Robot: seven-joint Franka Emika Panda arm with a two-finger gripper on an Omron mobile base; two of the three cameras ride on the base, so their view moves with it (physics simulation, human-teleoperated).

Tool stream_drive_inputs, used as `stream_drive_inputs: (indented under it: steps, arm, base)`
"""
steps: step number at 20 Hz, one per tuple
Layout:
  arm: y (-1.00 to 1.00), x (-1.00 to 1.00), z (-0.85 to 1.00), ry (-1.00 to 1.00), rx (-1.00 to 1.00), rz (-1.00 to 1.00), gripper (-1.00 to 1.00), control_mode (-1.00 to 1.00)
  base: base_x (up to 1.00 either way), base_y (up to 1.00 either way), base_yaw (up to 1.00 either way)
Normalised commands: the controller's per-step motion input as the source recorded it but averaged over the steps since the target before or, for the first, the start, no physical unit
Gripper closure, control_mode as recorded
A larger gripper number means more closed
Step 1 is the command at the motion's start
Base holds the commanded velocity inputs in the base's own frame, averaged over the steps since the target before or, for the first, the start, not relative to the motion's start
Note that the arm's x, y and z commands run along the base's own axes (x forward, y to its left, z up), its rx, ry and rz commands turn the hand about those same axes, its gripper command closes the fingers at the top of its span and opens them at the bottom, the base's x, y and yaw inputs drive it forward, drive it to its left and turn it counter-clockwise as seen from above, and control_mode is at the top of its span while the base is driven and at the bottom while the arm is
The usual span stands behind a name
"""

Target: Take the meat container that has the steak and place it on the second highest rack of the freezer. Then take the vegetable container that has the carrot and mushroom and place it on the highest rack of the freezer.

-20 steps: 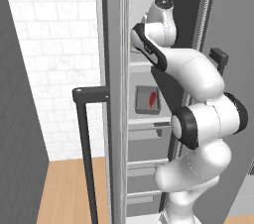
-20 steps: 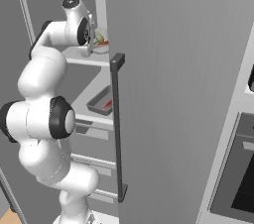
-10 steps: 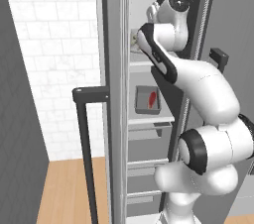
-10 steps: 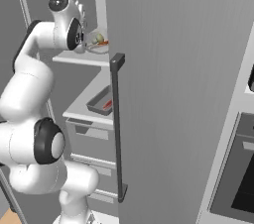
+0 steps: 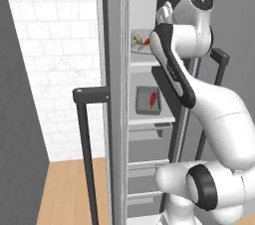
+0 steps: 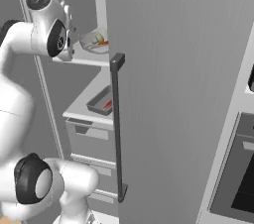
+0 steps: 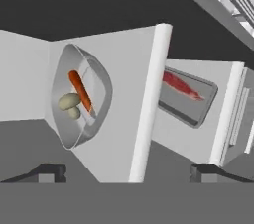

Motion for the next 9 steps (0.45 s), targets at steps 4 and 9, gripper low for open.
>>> stream_drive_inputs:
  steps: [4,9]
  arm:
    - [-0.02,-1.00,-0.68,0.15,-0.09,0.19,-1.00,-1.00]
    - [0.00,-1.00,-1.00,0.00,-0.23,0.16,-1.00,-1.00]
  base:
    - [0.00,0.00,0.00]
    - [0.00,0.00,0.00]
